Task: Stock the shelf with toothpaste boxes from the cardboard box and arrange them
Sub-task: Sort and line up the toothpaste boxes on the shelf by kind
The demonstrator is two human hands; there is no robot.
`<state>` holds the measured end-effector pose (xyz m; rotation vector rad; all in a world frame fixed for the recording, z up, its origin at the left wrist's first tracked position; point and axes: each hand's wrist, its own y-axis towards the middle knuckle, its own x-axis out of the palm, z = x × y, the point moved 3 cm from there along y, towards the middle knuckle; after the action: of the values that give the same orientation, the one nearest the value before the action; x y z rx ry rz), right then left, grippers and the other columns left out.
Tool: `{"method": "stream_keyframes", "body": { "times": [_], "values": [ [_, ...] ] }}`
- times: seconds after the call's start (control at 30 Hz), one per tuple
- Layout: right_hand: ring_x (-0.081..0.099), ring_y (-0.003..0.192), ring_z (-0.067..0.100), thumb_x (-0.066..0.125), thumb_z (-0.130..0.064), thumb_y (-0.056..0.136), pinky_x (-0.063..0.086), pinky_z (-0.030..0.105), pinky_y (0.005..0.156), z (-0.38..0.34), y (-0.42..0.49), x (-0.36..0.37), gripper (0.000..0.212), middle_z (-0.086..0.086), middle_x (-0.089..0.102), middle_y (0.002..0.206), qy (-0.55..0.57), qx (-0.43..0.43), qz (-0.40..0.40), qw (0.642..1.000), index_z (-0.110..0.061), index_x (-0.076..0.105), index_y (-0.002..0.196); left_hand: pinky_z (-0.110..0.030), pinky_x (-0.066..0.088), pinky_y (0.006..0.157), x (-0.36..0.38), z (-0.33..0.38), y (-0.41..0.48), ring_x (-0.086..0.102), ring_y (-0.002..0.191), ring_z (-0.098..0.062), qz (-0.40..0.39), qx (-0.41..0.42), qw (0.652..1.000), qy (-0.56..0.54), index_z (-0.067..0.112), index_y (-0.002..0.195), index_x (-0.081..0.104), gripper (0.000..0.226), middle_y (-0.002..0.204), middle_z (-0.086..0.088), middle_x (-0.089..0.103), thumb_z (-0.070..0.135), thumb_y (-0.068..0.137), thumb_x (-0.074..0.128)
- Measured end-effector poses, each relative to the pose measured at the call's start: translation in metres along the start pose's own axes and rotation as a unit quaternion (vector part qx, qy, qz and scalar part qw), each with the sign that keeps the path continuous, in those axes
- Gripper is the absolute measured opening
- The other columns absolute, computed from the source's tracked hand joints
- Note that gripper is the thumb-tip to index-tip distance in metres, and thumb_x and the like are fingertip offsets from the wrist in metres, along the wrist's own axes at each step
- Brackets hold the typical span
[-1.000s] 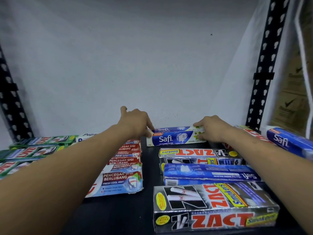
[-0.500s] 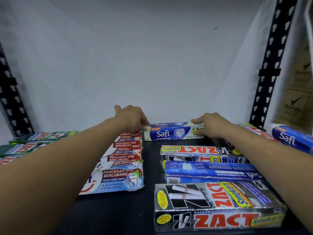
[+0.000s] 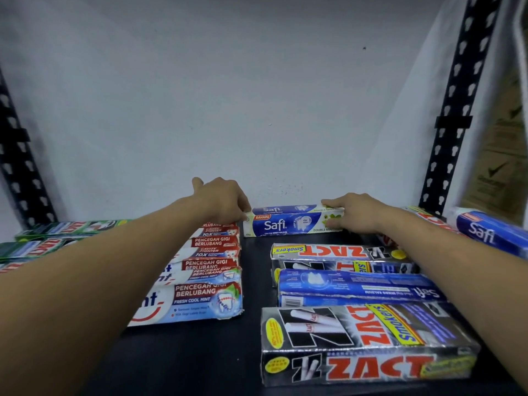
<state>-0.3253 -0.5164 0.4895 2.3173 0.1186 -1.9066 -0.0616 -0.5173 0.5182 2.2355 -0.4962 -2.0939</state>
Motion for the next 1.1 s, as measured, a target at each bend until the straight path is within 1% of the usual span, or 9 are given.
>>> {"method": "stream_keyframes", "body": {
  "times": [0.13, 0.23, 0.33, 0.53, 0.63, 0.7, 0.83, 0.97, 1.1],
  "values": [
    [0.032, 0.143, 0.026, 0.055, -0.051, 0.095, 0.028, 0.034, 0.114, -0.001, -0.018, -0.006, 0.072, 0.003, 0.029, 0.159, 0.012, -0.008, -0.022, 1.000, -0.028, 0.024, 0.155, -0.055, 0.014, 0.110, -0.013, 0.014, -0.016, 0.047, 0.129, -0.017, -0.013, 0.019, 0.997, 0.068, 0.037, 0.133, 0.056, 0.041, 0.135, 0.008, 0.059, 0.050, 0.095, 0.056],
    [0.037, 0.140, 0.025, 0.054, -0.053, 0.094, 0.030, 0.033, 0.113, -0.005, -0.044, -0.019, 0.068, 0.003, 0.036, 0.156, -0.010, -0.016, -0.009, 1.000, -0.027, 0.031, 0.153, -0.054, 0.011, 0.112, -0.036, 0.030, -0.035, 0.047, 0.130, -0.016, 0.003, 0.044, 0.998, 0.054, 0.034, 0.134, 0.055, 0.042, 0.134, 0.010, 0.060, 0.047, 0.095, 0.057],
    [0.044, 0.134, 0.024, 0.055, -0.053, 0.094, 0.035, 0.031, 0.109, -0.008, -0.077, -0.035, 0.064, 0.003, 0.044, 0.150, -0.009, -0.028, 0.001, 1.000, -0.028, 0.039, 0.150, -0.051, 0.017, 0.109, -0.060, 0.045, -0.057, 0.052, 0.122, -0.013, 0.017, 0.070, 0.997, 0.025, 0.033, 0.130, 0.059, 0.037, 0.121, 0.014, 0.067, 0.044, 0.095, 0.058],
    [0.055, 0.119, 0.020, 0.059, -0.050, 0.092, 0.041, 0.026, 0.097, -0.002, -0.150, -0.056, 0.049, -0.001, 0.063, 0.130, -0.020, -0.031, 0.031, 0.999, -0.026, 0.059, 0.135, -0.041, 0.046, 0.095, -0.092, 0.075, -0.108, 0.056, 0.112, -0.016, 0.003, 0.118, 0.992, -0.048, 0.027, 0.122, 0.066, 0.031, 0.111, 0.006, 0.071, 0.034, 0.092, 0.062],
    [0.057, 0.114, 0.017, 0.061, -0.047, 0.091, 0.042, 0.026, 0.096, 0.006, -0.179, -0.056, 0.041, -0.004, 0.068, 0.120, -0.017, -0.021, 0.050, 0.998, -0.025, 0.066, 0.126, -0.038, 0.046, 0.094, -0.091, 0.089, -0.134, 0.056, 0.108, -0.018, -0.014, 0.125, 0.991, -0.045, 0.030, 0.115, 0.070, 0.026, 0.110, 0.003, 0.070, 0.036, 0.092, 0.060],
    [0.054, 0.118, 0.017, 0.061, -0.046, 0.091, 0.041, 0.029, 0.100, 0.012, -0.194, -0.051, 0.036, -0.005, 0.069, 0.117, -0.022, -0.012, 0.049, 0.998, -0.026, 0.068, 0.121, -0.040, 0.038, 0.097, -0.082, 0.097, -0.150, 0.053, 0.110, -0.019, -0.034, 0.113, 0.993, -0.008, 0.034, 0.112, 0.069, 0.024, 0.114, 0.007, 0.066, 0.037, 0.095, 0.052],
    [0.055, 0.118, 0.020, 0.062, -0.038, 0.093, 0.043, 0.027, 0.094, 0.017, -0.218, -0.038, 0.031, -0.002, 0.068, 0.121, 0.009, 0.010, 0.050, 0.999, -0.025, 0.069, 0.120, -0.047, 0.025, 0.101, -0.061, 0.103, -0.169, 0.053, 0.109, -0.021, -0.069, 0.086, 0.994, 0.026, 0.031, 0.112, 0.068, 0.029, 0.111, 0.006, 0.064, 0.032, 0.100, 0.041],
    [0.055, 0.121, 0.024, 0.058, -0.032, 0.096, 0.043, 0.029, 0.098, 0.021, -0.230, -0.022, 0.035, 0.004, 0.062, 0.132, 0.055, 0.021, 0.059, 0.997, -0.024, 0.063, 0.130, -0.048, 0.038, 0.104, -0.040, 0.097, -0.173, 0.056, 0.115, -0.022, -0.082, 0.061, 0.994, -0.037, 0.032, 0.121, 0.065, 0.033, 0.126, 0.005, 0.065, 0.036, 0.099, 0.041],
    [0.048, 0.132, 0.026, 0.054, -0.031, 0.099, 0.038, 0.029, 0.106, 0.032, -0.231, -0.001, 0.045, 0.005, 0.051, 0.146, 0.122, 0.045, 0.042, 0.991, -0.022, 0.050, 0.143, -0.049, 0.039, 0.106, -0.031, 0.096, -0.175, 0.054, 0.119, -0.021, -0.076, 0.029, 0.994, -0.071, 0.031, 0.128, 0.061, 0.035, 0.133, 0.003, 0.060, 0.038, 0.099, 0.043]
  ]
}}
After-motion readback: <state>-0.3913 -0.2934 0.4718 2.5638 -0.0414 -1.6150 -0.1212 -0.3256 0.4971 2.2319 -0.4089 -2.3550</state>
